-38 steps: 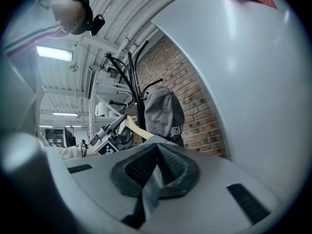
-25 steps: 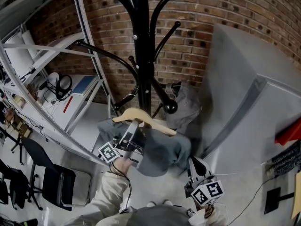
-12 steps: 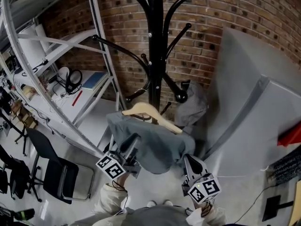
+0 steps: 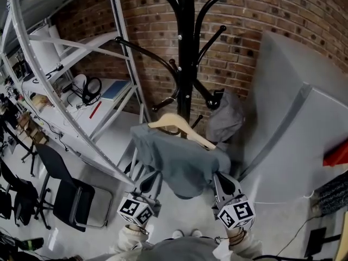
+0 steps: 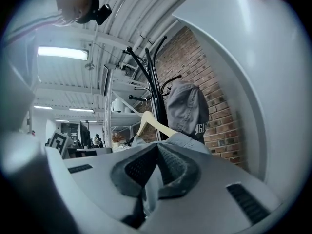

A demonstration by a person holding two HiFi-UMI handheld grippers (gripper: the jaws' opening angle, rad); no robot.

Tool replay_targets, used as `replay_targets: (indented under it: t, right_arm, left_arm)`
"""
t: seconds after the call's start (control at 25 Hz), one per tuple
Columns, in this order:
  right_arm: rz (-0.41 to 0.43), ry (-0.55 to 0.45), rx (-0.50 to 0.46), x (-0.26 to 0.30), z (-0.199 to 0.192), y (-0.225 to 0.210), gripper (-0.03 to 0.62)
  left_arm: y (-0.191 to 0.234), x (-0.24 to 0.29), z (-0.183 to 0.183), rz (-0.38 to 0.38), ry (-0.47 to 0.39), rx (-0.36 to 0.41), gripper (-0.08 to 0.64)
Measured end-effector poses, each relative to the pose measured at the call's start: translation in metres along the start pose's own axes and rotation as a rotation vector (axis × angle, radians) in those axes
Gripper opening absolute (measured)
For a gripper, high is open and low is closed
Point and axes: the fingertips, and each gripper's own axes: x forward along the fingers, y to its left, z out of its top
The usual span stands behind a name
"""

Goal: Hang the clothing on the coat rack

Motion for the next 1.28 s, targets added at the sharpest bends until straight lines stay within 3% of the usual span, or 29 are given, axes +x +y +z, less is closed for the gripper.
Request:
replay_targets:
  t: [0.24,0.52,0.92,1.28]
  right_arm:
    - [-0.013,0.005,0.009,-0.012,-0.003,0.002,0.023]
    - [0.008,0.034,0.013,-0.020,-0.010,0.014,0.023]
    - [0.008,0.048,0.041,-0.025,-0.016,0.013,0.023]
    - [-0.004,0.035,0.037,-0.024,-0.011,0.007,0.023]
  left_arm:
    - [-0.012,-0.019,-0.007,0.056,0.010,0.146,0.008]
    - [-0.016,-0.021,-0.005,0.108,0.038,0.088,0.008]
    - [-0.012,-0.025,-0.014,0.115,-0.008,0.080,0.008]
    - [-0.020,-0.020,-0.008,0.152,0.063,0.067,0.008]
